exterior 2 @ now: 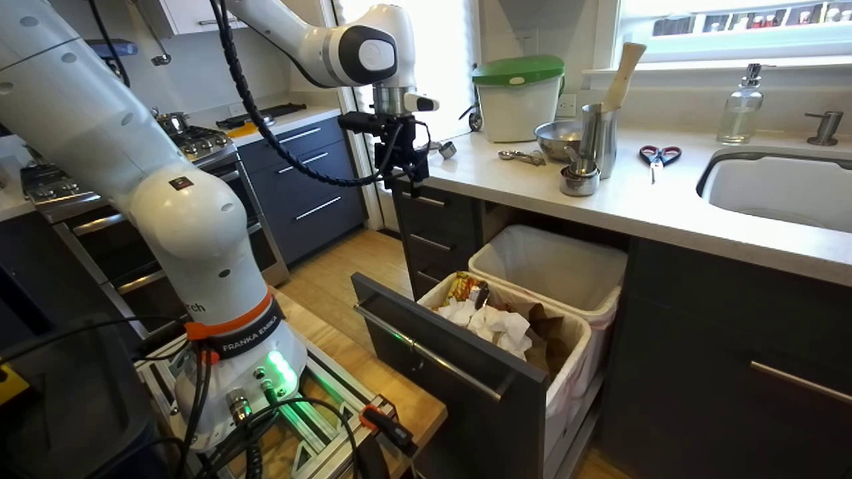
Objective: Close the waste bin drawer
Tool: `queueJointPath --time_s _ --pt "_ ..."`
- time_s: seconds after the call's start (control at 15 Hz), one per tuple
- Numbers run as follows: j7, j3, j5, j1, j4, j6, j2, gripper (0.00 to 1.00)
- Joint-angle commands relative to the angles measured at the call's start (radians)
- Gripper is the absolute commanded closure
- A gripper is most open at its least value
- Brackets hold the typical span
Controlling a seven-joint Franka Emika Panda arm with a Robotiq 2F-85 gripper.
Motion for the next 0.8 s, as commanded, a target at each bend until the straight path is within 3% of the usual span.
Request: queueJointPath --time_s 0.0,0.33,0.67,0.73 --pt "-0.024 -0.022 -0.100 -0.051 -0.040 -0.118 -0.032 0.00" --pt "-0.159 -0.072 -0.207 -0.085 -0.103 -0.156 -0.065 0.00" --pt "-0.155 -0.095 -0.171 -0.090 -0.241 -0.142 -0.118 0.00" --pt "-0.157 -0.085 -0.183 -0.084 -0.166 -0.155 -0.059 0.00"
